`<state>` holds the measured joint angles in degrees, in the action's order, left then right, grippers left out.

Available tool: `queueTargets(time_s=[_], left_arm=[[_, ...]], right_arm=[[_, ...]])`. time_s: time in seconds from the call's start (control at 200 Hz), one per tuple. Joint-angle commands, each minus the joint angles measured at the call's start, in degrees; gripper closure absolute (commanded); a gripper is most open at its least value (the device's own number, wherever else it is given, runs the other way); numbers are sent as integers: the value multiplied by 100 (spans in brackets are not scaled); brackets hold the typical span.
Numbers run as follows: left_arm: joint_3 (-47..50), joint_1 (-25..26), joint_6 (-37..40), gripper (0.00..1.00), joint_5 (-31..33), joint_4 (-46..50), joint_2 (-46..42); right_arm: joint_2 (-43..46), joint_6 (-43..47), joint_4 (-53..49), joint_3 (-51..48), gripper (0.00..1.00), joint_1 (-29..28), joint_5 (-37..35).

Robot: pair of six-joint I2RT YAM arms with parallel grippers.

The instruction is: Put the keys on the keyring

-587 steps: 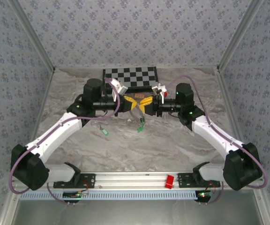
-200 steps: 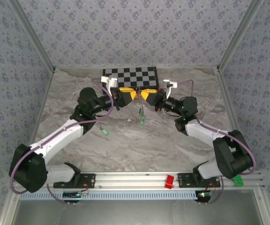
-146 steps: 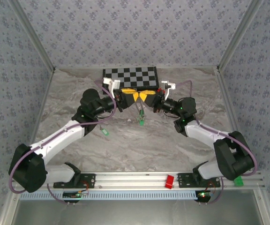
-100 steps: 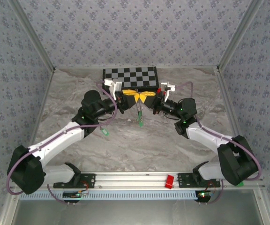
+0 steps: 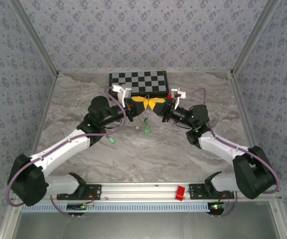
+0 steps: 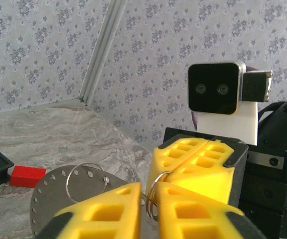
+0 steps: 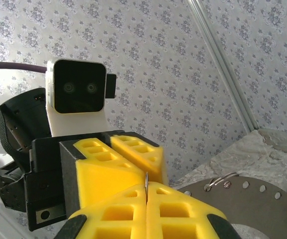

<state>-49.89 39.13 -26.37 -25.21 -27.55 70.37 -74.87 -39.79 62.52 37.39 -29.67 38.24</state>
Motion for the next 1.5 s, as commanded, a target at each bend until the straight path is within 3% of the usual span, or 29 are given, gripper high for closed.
queueTargets(time_s=[0.0,0.03,0.285,0.385,0.445,0.57,0.895,1.104,1.284,1.499], left_arm=[[-267,64,62,96,-203,-40,95],[-275,62,62,100,-212,-45,100],[-230,59,-17,100,-291,-180,91],[-207,50,-50,100,-348,-207,66],[-201,41,-50,100,-353,-214,48],[-197,7,-43,100,-421,-193,25],[-152,-31,-35,100,-512,-267,52],[-191,-68,-34,100,-666,-307,95],[-205,-126,-52,100,-678,-317,106],[-227,-231,-109,100,-696,-389,134]], right_arm=[[157,-3,287,0,100,-74,69],[157,-2,288,0,100,-70,72],[175,-3,235,-26,100,-33,86],[201,-11,69,7,88,26,126],[234,-44,-25,11,75,87,140],[361,-123,-285,36,69,256,262],[379,-718,-439,191,71,461,771],[-14,-1530,206,323,69,615,1094],[-376,-2188,875,487,74,646,1394],[-611,-2546,1214,575,75,634,1655]])
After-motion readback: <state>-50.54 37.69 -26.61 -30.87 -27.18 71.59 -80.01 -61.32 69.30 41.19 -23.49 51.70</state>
